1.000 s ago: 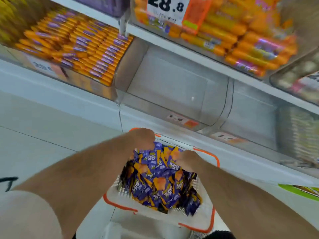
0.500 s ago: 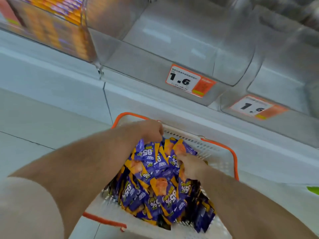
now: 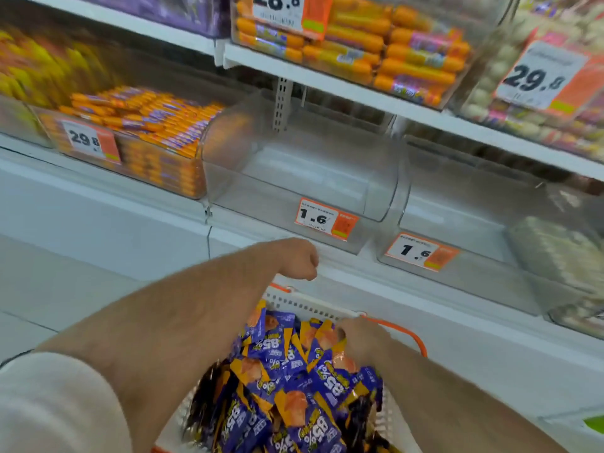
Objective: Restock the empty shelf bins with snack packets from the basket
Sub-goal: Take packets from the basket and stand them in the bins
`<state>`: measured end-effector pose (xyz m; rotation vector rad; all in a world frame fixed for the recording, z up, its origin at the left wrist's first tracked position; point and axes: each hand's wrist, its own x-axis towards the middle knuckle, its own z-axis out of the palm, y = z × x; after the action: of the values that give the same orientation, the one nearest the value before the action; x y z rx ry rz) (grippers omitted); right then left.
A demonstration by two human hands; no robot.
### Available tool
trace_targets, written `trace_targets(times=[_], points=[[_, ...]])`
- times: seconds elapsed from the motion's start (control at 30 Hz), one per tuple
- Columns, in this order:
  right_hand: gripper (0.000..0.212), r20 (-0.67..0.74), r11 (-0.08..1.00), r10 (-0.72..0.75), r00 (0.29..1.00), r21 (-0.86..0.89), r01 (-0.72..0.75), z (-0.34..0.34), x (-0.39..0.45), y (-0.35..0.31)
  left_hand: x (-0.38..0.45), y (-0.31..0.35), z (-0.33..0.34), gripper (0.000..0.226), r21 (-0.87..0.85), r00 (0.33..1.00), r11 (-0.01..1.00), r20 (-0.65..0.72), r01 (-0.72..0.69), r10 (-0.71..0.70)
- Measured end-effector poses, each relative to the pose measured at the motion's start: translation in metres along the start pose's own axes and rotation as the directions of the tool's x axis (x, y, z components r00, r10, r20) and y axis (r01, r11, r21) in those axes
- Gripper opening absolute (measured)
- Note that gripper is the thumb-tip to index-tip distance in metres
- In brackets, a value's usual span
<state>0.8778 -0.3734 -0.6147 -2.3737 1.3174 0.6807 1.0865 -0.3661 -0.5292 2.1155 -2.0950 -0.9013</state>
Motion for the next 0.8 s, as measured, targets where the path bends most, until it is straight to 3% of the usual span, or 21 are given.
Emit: trace_targets(times=[0.13, 0.23, 0.3, 0.4, 0.5, 0.6, 0.7, 0.8], points=[[0.044, -0.184, 0.969, 0.022, 0.983, 0.247, 0.024, -0.039, -0.032, -0.008, -0.042, 0.03, -0.04, 0.031, 0.041, 0.994, 0.998, -0.098, -0.039, 0.043], [0.036, -0.342, 0.905, 0.035, 0.939, 0.41, 0.115, -0.071, -0.055, -0.014, -0.073, 0.051, -0.067, 0.025, 0.047, 0.973, 0.996, -0.211, -0.082, 0.09], [0.026, -0.431, 0.805, 0.098, 0.897, 0.564, 0.183, -0.085, -0.071, -0.017, -0.094, 0.061, -0.082, 0.032, 0.012, 0.953, 0.993, -0.283, -0.114, 0.113], [0.019, -0.462, 0.558, 0.185, 0.868, 0.776, 0.294, -0.104, -0.105, -0.026, -0.121, 0.071, -0.104, 0.022, -0.162, 0.921, 0.971, -0.375, -0.177, 0.105], [0.022, -0.426, 0.226, 0.162, 0.89, 0.894, 0.386, -0.117, -0.14, -0.037, -0.14, 0.078, -0.121, 0.012, -0.447, 0.884, 0.847, -0.464, -0.286, 0.054], [0.026, -0.436, -0.049, 0.102, 0.894, 0.896, 0.442, -0.126, -0.163, -0.044, -0.148, 0.083, -0.132, 0.008, -0.582, 0.84, 0.711, -0.542, -0.393, 0.021], [0.023, -0.44, -0.262, 0.119, 0.89, 0.851, 0.455, -0.131, -0.169, -0.043, -0.149, 0.087, -0.138, 0.008, -0.704, 0.797, 0.508, -0.601, -0.496, -0.055], [0.032, -0.43, -0.364, 0.155, 0.89, 0.812, 0.456, -0.137, -0.165, -0.04, -0.141, 0.092, -0.138, 0.011, -0.804, 0.837, 0.312, -0.545, -0.506, -0.047]])
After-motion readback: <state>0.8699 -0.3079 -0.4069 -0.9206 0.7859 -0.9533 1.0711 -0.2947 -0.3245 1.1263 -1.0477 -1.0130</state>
